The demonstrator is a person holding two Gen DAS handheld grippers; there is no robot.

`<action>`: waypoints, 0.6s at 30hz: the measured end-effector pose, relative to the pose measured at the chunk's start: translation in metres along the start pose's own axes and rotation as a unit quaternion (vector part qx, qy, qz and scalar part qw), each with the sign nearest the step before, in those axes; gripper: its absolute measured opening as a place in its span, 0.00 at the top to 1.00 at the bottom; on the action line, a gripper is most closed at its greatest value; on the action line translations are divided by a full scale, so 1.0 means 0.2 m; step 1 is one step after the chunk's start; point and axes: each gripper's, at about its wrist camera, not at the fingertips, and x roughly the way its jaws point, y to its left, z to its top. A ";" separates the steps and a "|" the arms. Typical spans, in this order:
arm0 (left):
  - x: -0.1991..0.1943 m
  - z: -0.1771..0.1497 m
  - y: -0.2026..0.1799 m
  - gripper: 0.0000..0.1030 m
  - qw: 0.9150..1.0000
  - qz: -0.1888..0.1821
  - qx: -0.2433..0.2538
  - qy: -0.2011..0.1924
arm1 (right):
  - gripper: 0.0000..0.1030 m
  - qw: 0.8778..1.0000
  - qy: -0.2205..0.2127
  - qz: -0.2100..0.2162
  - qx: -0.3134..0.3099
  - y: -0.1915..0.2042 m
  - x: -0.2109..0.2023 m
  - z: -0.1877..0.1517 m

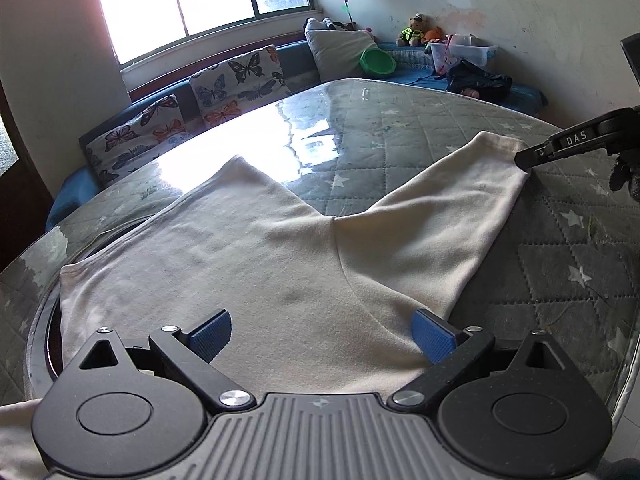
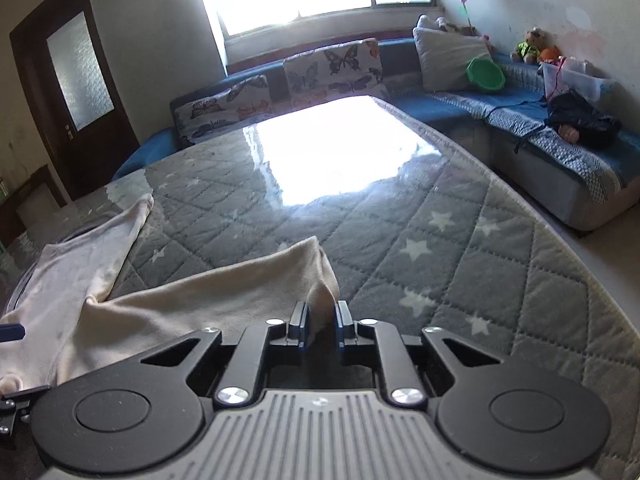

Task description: Fold clothes

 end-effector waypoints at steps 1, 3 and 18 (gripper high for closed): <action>0.00 0.00 0.00 0.04 1.000 0.000 -0.001 -0.001 | 0.90 1.000 -0.006 -0.001 0.000 0.00 -0.01 0.01; 0.00 0.00 0.01 0.04 1.000 -0.002 -0.003 -0.002 | 0.91 1.000 -0.021 0.001 -0.005 0.01 -0.05 0.06; -0.03 -0.02 0.04 0.03 0.999 -0.021 -0.029 -0.018 | 0.91 0.992 -0.079 0.050 -0.081 0.33 -0.23 0.38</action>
